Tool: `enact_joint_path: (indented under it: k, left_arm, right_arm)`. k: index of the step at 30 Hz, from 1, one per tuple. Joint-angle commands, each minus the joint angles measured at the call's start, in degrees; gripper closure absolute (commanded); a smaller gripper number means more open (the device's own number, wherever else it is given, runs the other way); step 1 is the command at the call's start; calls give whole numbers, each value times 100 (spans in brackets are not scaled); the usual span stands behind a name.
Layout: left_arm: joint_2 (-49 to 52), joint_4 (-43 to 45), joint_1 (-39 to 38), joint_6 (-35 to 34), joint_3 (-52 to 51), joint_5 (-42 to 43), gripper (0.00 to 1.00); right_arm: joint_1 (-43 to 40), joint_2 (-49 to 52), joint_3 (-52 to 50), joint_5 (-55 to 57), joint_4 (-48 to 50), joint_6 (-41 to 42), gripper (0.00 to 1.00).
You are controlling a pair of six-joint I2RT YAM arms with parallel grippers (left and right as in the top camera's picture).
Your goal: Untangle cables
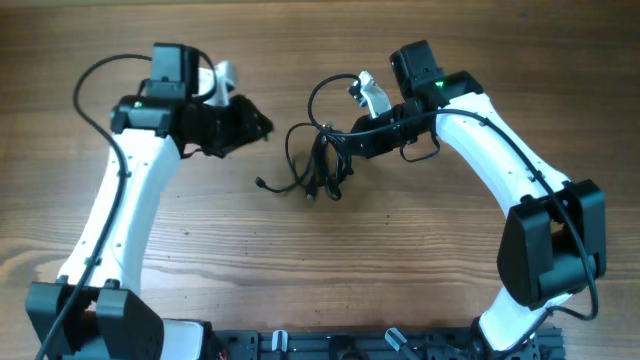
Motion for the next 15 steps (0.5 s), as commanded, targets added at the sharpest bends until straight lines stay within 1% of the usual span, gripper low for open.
enact_joint_path:
  k: [1, 3, 5, 6, 7, 8, 11, 12, 15]
  left_arm:
    - [66, 127, -540, -214, -402, 387, 69]
    - [136, 479, -813, -654, -739, 382, 70]
    - [190, 1075, -1010, -1128, -1128, 382, 70]
    - [219, 1580, -1113, -1469, -1394, 380, 69]
    - [236, 2094, -1198, -1768, -1650, 380, 68]
    - [236, 2597, -1279, -2022, -1899, 372, 64]
    - [236, 3648, -1460, -2828, -2490, 55, 58]
    - [236, 3851, -1510, -2981, -2618, -28, 55]
    - [236, 4247, -1637, -3195, -2789, -205, 56]
  right_arm:
    - [-4, -138, 44, -103, 37, 22, 96]
    - [-4, -138, 44, -103, 61, 28, 96]
    - [-4, -138, 44, -103, 72, 28, 96]
    - [-4, -138, 44, -105, 68, 33, 96]
    - [-4, -138, 44, -103, 57, 31, 96]
    - [-4, -138, 44, -103, 50, 31, 96]
    - [-4, -138, 44, -103, 55, 28, 96]
    - [-4, -138, 44, -103, 52, 31, 96]
    - [-4, -138, 44, -103, 55, 28, 96]
